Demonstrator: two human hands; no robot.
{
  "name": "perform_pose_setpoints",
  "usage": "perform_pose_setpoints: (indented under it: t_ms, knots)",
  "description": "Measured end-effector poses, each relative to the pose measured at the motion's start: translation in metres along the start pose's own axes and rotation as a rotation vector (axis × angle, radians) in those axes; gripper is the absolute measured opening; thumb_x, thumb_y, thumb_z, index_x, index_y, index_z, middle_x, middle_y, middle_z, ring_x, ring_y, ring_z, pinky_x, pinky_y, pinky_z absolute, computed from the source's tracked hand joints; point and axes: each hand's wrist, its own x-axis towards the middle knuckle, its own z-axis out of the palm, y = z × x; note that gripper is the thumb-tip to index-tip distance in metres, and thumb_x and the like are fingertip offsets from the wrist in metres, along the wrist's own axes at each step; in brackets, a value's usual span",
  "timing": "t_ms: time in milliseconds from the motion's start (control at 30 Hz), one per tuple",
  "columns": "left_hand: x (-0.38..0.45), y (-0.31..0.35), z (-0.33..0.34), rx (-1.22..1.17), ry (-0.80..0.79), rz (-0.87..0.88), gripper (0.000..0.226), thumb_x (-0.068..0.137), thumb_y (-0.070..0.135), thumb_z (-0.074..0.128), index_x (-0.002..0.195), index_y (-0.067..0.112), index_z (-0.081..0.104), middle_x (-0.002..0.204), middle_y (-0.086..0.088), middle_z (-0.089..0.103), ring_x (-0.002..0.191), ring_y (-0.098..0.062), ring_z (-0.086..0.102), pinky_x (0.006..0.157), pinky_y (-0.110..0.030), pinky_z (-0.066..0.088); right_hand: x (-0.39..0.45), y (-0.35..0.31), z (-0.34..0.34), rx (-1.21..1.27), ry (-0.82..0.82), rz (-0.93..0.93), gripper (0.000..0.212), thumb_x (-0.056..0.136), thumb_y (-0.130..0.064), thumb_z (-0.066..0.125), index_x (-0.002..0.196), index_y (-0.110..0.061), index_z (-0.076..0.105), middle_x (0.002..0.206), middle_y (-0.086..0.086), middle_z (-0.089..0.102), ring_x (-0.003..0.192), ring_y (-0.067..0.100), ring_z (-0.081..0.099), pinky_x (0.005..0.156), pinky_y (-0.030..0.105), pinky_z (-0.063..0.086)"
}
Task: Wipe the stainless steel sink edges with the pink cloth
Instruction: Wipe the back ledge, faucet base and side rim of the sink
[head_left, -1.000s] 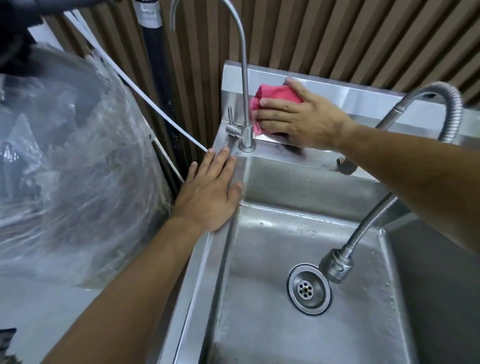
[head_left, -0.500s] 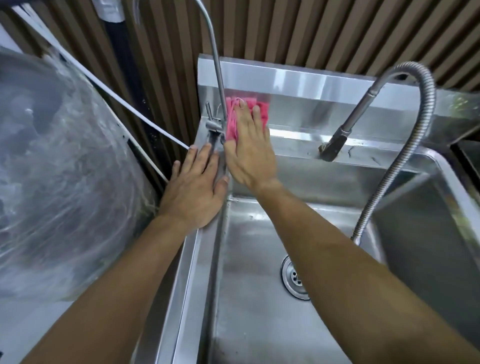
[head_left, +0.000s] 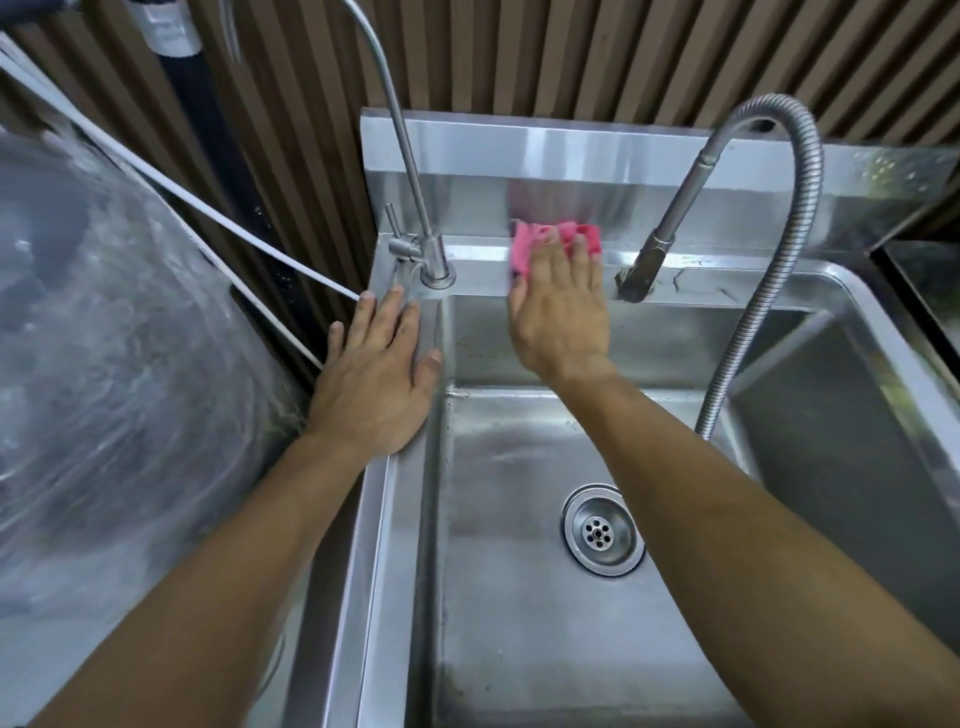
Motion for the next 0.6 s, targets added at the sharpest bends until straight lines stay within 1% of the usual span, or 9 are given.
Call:
perform_pose_setpoints:
  t_ms: [67, 167, 200, 300, 367, 433, 467, 533, 600]
  knots:
    - [-0.001, 0.001, -0.001, 0.002, 0.003, 0.003, 0.064, 0.109, 0.047, 0.026, 0.166, 0.019, 0.015, 0.175, 0.002, 0.0, 0.161, -0.022, -0.005, 0.13, -0.051, 0.001, -0.002, -0.005, 0.002, 0.012, 0.024, 0.109, 0.063, 0.109, -0.034, 0.026, 0.163, -0.002, 0.017, 0.171, 0.017, 0.016, 0.16, 0.035, 0.004, 0.128, 0.044, -0.008]
    - [0.0, 0.002, 0.0, 0.003, 0.0, 0.002, 0.065, 0.109, 0.048, 0.025, 0.166, 0.018, 0.014, 0.175, 0.001, -0.002, 0.161, -0.022, -0.007, 0.13, -0.051, 0.0, 0.0, -0.032, 0.005, 0.083, 0.101, 0.187, 0.062, 0.108, -0.035, 0.028, 0.16, -0.002, 0.026, 0.169, 0.019, 0.023, 0.159, 0.036, 0.008, 0.129, 0.046, -0.004]
    - [0.001, 0.002, 0.001, 0.007, 0.004, 0.003, 0.065, 0.109, 0.048, 0.025, 0.166, 0.018, 0.014, 0.175, 0.001, -0.001, 0.161, -0.023, -0.007, 0.13, -0.051, 0.0, 0.001, -0.043, 0.006, 0.095, 0.096, 0.159, 0.062, 0.108, -0.036, 0.027, 0.16, -0.003, 0.027, 0.169, 0.018, 0.023, 0.159, 0.036, 0.01, 0.129, 0.047, -0.003]
    - [0.003, 0.002, 0.001, 0.01, 0.013, 0.007, 0.065, 0.109, 0.047, 0.025, 0.165, 0.016, 0.017, 0.175, -0.001, 0.002, 0.161, -0.024, -0.004, 0.129, -0.052, 0.002, 0.002, -0.064, 0.011, 0.096, 0.068, -0.087, 0.059, 0.107, -0.036, 0.028, 0.158, -0.009, 0.038, 0.166, 0.015, 0.033, 0.157, 0.037, 0.019, 0.129, 0.048, 0.005]
    - [0.003, 0.001, 0.002, 0.019, 0.021, 0.01, 0.065, 0.108, 0.047, 0.025, 0.165, 0.016, 0.018, 0.175, -0.001, 0.003, 0.161, -0.025, -0.003, 0.129, -0.052, 0.004, 0.005, -0.058, 0.008, 0.117, 0.054, -0.219, 0.058, 0.105, -0.035, 0.027, 0.155, -0.011, 0.045, 0.162, 0.012, 0.041, 0.155, 0.036, 0.025, 0.128, 0.048, 0.012]
    - [0.004, 0.0, 0.003, 0.026, 0.019, 0.01, 0.065, 0.108, 0.047, 0.024, 0.165, 0.016, 0.019, 0.175, -0.001, 0.004, 0.161, -0.025, -0.002, 0.129, -0.053, 0.005, 0.008, -0.037, 0.005, 0.113, 0.012, -0.319, 0.055, 0.109, -0.038, 0.026, 0.156, -0.015, 0.043, 0.163, 0.008, 0.04, 0.156, 0.033, 0.024, 0.129, 0.048, 0.013]
    - [0.004, 0.0, 0.003, 0.029, 0.021, 0.012, 0.067, 0.107, 0.049, 0.022, 0.165, 0.016, 0.02, 0.175, -0.001, 0.005, 0.161, -0.025, -0.002, 0.129, -0.054, 0.006, 0.009, -0.024, 0.004, 0.103, -0.002, -0.331, 0.055, 0.11, -0.04, 0.025, 0.157, -0.018, 0.041, 0.164, 0.006, 0.038, 0.157, 0.031, 0.022, 0.13, 0.048, 0.012]
    - [0.004, 0.0, 0.001, 0.016, 0.014, 0.011, 0.073, 0.101, 0.052, 0.016, 0.165, 0.017, 0.02, 0.175, 0.0, 0.006, 0.161, -0.025, -0.001, 0.129, -0.054, 0.007, 0.005, 0.002, 0.003, 0.109, 0.022, -0.228, 0.055, 0.11, -0.042, 0.024, 0.158, -0.02, 0.038, 0.165, 0.005, 0.036, 0.157, 0.03, 0.022, 0.129, 0.051, 0.013]
    - [0.003, 0.001, 0.0, 0.008, 0.003, 0.013, 0.073, 0.101, 0.053, 0.015, 0.165, 0.017, 0.019, 0.175, 0.0, 0.005, 0.161, -0.025, -0.002, 0.129, -0.054, 0.006, -0.002, 0.019, 0.002, 0.137, 0.077, -0.028, 0.055, 0.11, -0.039, 0.026, 0.159, -0.016, 0.035, 0.166, 0.007, 0.034, 0.157, 0.033, 0.021, 0.128, 0.053, 0.02]
